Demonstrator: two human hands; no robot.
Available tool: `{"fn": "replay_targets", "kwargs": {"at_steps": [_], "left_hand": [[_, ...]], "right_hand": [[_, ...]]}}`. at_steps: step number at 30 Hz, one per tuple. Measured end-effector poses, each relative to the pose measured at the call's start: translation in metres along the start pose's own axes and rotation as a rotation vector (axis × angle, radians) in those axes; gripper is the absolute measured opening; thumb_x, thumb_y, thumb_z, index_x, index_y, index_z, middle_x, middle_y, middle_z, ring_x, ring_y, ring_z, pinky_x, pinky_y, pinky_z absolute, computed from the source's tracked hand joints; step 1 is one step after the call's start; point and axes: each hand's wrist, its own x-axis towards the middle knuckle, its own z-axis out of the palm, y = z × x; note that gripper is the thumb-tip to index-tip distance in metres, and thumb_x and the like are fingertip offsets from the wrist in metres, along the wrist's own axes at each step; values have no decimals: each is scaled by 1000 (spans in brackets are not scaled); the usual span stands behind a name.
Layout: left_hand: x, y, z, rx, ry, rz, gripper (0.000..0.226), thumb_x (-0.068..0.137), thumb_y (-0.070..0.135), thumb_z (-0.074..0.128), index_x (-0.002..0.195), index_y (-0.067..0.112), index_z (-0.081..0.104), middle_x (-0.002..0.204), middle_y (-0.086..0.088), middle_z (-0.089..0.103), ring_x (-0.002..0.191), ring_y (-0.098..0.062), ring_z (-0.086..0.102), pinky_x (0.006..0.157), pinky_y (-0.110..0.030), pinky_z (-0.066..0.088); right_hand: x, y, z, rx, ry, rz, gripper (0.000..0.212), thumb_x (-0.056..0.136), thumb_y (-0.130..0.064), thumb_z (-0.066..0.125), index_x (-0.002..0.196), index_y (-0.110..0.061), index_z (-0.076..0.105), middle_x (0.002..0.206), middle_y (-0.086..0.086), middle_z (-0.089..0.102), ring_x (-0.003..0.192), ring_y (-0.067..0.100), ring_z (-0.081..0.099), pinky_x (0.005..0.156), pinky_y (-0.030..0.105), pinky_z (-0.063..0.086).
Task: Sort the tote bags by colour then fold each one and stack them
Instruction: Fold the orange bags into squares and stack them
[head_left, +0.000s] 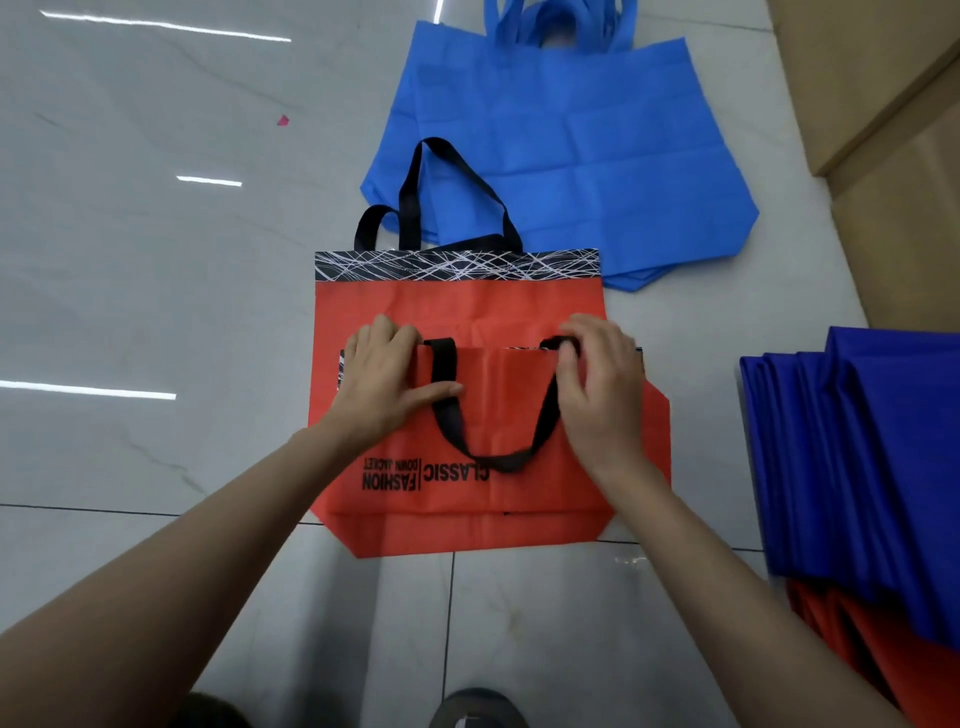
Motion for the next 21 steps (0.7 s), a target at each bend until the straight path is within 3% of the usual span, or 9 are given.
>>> {"fn": "replay_targets", "kwargs": {"at_steps": [1,4,6,8,11,12,14,17,21], "left_hand": [[-4,-2,-2,-20,17,52,70,63,73,50,90,8,52,87,-3,35,83,-19,35,74,-27,19],[-10,-6,-9,-32,58,148,65,68,71,49,98,13,56,88,-1,37,82,-17,36,74,-25,19],[-13,-5,-12,-13,102,191,56,72,68,51,100,20,53,88,2,36,81,-15,36,74,-25,20],[-16,-6,-13,-3,130,190,50,73,66,51,100,24,50,88,3,35,80,-17,37,75,-27,24],[-19,-12,-14,1,121,144,53,70,70,50,101,27,47,88,2,37,80,-20,40,76,-31,29],[-20,-14,-15,-15,113,118,60,67,73,51,102,25,46,89,3,38,82,-19,41,76,-30,29],[-21,-16,-17,-105,107,13,76,58,75,54,106,16,46,92,4,42,85,-16,42,78,-29,29],[-20,-18,-22,-214,44,-138,78,51,75,55,103,18,41,94,3,47,89,-18,47,83,-38,39],[-15,-19,-24,-187,-50,-180,75,58,68,66,105,14,47,98,2,50,100,-25,51,90,-45,40]], "right_hand": [[15,-2,-4,-146,-59,53,42,94,-34,33,105,-6,63,104,10,66,102,26,56,96,32,32],[45,-11,-13,-394,-497,270,64,97,-56,15,99,-11,61,94,12,67,97,31,57,99,42,30],[53,-14,-12,-236,-699,367,73,94,-64,12,95,-12,63,100,11,66,99,30,57,91,41,40],[54,-18,-10,-30,-806,387,71,93,-65,22,99,-9,66,104,9,66,102,26,58,92,38,43],[50,-16,-5,265,-797,417,24,90,-35,61,105,-16,64,96,3,65,93,17,61,83,27,45],[49,-16,-6,381,-780,433,21,86,-20,67,107,-20,62,92,3,63,89,16,60,81,25,45],[46,-14,-6,554,-708,397,38,81,2,67,110,-21,58,90,2,64,86,15,57,83,21,45],[42,-16,-10,683,-556,332,53,79,15,61,119,-19,53,91,-5,65,87,4,58,88,14,42],[41,-21,-20,805,-436,247,61,76,19,56,120,-22,52,91,-5,65,91,4,59,95,33,42]]}}
